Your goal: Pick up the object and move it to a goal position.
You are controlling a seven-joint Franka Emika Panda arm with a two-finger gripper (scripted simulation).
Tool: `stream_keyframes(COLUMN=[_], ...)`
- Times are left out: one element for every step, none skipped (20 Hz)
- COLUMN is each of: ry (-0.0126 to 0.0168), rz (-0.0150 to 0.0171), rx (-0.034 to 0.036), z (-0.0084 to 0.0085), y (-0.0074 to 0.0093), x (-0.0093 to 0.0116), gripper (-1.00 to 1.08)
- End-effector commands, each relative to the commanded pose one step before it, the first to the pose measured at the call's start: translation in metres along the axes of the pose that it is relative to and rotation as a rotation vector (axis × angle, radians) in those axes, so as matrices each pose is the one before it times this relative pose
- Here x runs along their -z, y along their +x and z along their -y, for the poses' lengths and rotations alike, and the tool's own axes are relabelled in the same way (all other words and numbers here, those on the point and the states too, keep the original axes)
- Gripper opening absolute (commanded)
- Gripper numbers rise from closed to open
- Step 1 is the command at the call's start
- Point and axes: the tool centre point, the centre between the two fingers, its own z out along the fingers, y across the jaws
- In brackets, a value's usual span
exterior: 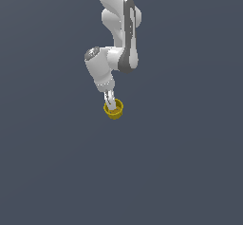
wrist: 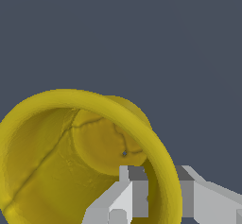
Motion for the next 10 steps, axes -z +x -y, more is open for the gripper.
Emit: stream_keyframes(ry=[0.00285, 0.00000, 0.00000, 0.00000, -0.00059, 0.00000, 0.00000, -0.00059, 0.00000, -0.00026], rz=[-0.00055, 0.00000, 0.00000, 0.00000, -0.00012, 0.00000, 0.00000, -0.00058, 0.00000, -0.00038], rx=[-0.00111, 0.00000, 0.00000, 0.00000, -0.00077, 0.00000, 0.00000, -0.00052, 0.00000, -0.00017], z=[-0.00456, -0.00259, -0.00276, -0.00292, -0.00312, -0.00321, -0.00334, -0.00334, -0.00322, -0.00308], y=[0.00979, 0.00436, 0.00469, 0.00502, 0.00568, 0.00565, 0.00594, 0.00617, 0.00589, 0.00579], x=[0.01623, 0.00734, 0.00787, 0.00837, 0.00860, 0.00931, 0.00975, 0.00962, 0.00955, 0.00924], gripper=[-1.00, -1.00, -1.00, -1.00, -1.00, -1.00, -1.00, -1.00, -1.00, -1.00])
